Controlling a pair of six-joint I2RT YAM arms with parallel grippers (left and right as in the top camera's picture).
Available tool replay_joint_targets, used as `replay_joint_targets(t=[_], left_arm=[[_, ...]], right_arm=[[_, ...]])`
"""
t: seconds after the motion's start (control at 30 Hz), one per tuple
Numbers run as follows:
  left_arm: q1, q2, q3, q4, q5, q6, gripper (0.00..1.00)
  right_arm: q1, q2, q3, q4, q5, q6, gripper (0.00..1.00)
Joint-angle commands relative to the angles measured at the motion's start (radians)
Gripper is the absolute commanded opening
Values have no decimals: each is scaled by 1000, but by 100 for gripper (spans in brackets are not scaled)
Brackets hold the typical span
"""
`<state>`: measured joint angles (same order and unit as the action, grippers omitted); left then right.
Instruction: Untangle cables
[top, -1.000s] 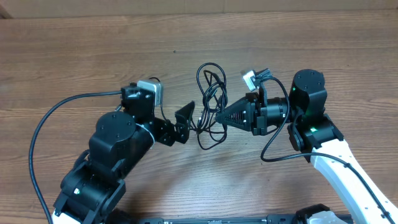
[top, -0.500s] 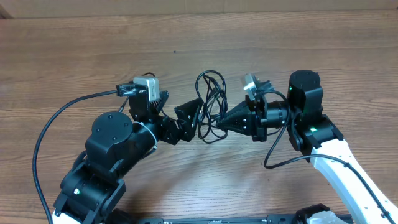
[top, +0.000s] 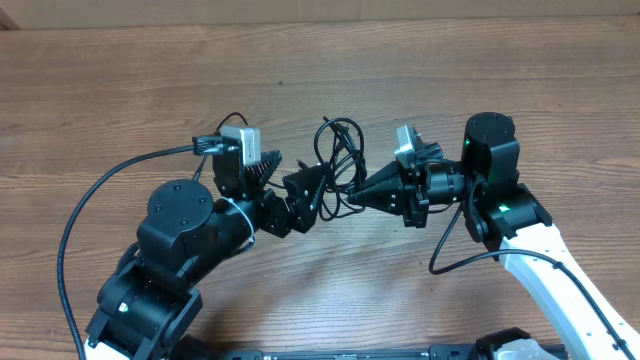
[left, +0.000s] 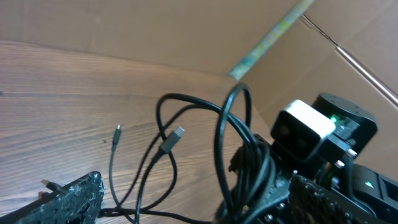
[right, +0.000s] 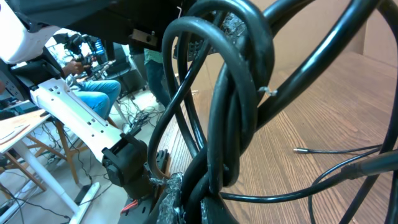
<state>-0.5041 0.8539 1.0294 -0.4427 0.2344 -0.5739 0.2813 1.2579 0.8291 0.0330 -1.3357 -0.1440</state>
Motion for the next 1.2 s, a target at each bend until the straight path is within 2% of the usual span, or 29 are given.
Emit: replay_joint_targets(t=[0.0,0.2,0.37,0.5,0.83,0.97,1.1,1.13,1.17], left_arm=[[0,-5,19,6,85,43,95],[0,-5,19,6,107,47,98],[0,-5,19,7,107,47,98],[0,-5,19,29,107,51,100],[0,-5,19,-11,80,74,100],[0,-3,19,-67,46,81,84],[0,23,19,-85,51,80,75],[0,42,19,-83,69,80,68],[0,50,19,-80,77,80,67]], right_arm=[[-2,0,1,2,-1,-57,4],[-2,0,1,-10,-1,-125,4],[-2,0,1,-115,61,-358,4],[-2,0,1,-176,150,-422,4],[-2,0,1,-189,149,-428,4],[-2,0,1,-208,148,-395,4],[-2,0,1,-206,103,-377,4],[-2,0,1,-203,68,-377,4],[-2,0,2,-203,58,-377,4]])
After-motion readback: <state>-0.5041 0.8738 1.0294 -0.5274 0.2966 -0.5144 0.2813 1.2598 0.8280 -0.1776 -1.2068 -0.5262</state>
